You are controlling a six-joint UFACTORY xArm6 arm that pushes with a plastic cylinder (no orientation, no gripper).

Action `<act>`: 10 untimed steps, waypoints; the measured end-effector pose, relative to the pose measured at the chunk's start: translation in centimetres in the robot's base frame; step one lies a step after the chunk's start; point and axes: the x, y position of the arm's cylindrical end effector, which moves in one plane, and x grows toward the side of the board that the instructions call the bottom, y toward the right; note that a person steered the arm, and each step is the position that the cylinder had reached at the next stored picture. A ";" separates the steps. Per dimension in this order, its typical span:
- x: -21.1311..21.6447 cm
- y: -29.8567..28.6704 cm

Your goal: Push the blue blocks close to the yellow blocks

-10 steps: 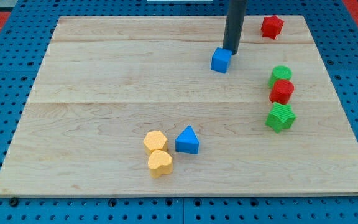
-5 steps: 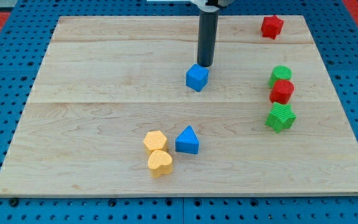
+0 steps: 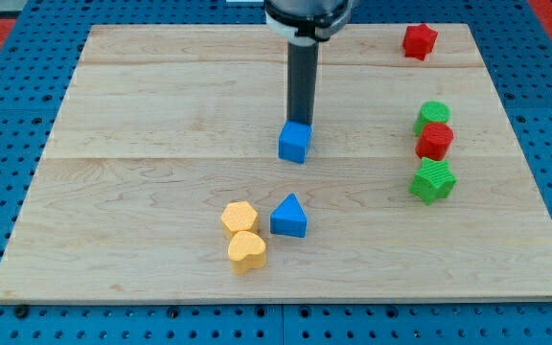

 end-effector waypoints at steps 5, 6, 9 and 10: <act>3.0 -0.9; 6.6 -1.1; 7.9 0.7; 7.9 1.4</act>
